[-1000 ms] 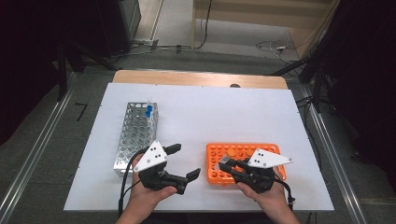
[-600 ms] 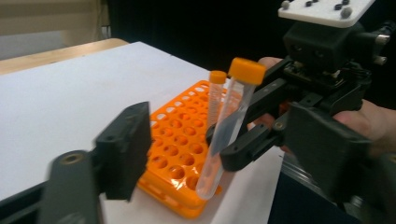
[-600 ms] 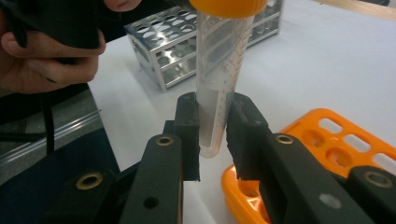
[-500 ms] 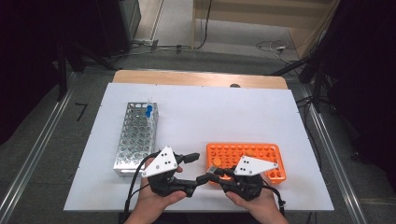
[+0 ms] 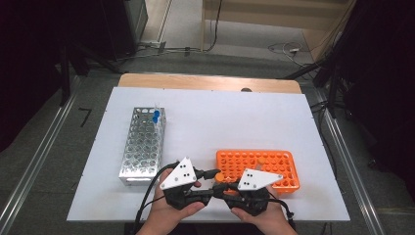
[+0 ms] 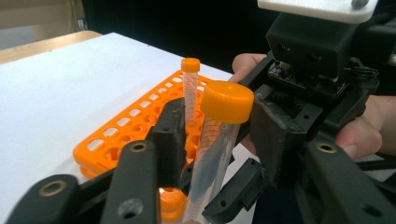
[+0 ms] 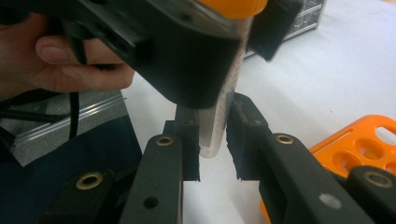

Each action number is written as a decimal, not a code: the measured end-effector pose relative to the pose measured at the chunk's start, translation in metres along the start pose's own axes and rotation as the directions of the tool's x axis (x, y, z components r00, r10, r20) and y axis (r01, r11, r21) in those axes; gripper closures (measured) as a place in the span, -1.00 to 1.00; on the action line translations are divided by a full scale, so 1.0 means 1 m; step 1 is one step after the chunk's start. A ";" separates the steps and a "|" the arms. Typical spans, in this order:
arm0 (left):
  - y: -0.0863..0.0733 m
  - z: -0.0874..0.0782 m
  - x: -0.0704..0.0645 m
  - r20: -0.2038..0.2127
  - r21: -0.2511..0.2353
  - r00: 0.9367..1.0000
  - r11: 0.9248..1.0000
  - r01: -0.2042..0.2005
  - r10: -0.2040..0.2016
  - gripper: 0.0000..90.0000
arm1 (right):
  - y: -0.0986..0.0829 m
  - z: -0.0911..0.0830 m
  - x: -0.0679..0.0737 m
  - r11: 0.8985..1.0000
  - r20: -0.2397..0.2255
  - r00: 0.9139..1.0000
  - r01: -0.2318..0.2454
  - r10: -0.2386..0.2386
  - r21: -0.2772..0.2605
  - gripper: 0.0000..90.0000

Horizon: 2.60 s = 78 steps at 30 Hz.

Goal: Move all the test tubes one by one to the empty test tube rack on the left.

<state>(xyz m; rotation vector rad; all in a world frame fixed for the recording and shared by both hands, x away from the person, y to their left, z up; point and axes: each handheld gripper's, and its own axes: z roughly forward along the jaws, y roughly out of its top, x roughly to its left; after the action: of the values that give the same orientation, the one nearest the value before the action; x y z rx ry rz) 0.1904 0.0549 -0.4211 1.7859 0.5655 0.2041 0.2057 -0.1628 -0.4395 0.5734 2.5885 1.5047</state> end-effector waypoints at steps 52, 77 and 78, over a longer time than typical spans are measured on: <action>0.013 -0.079 0.071 -0.327 -0.147 0.941 0.988 0.037 -0.084 0.58 | 0.001 -0.072 -0.061 0.987 0.098 0.989 -0.096 0.109 -0.131 -1.00; 0.014 -0.097 0.130 -0.507 -0.195 0.846 0.978 0.072 -0.164 0.58 | -0.034 -0.116 -0.119 0.976 0.252 0.948 -0.162 0.194 -0.142 -1.00; 0.014 -0.097 0.131 -0.511 -0.198 0.844 0.978 0.071 -0.165 0.58 | -0.034 -0.117 -0.120 0.976 0.256 0.946 -0.166 0.198 -0.142 -1.00</action>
<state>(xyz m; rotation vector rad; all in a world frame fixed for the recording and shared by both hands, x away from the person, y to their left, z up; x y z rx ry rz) 0.2671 0.1979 -0.3996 1.5128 1.0157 0.6514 0.2766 -0.3177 -0.4221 0.9534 2.2781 1.4984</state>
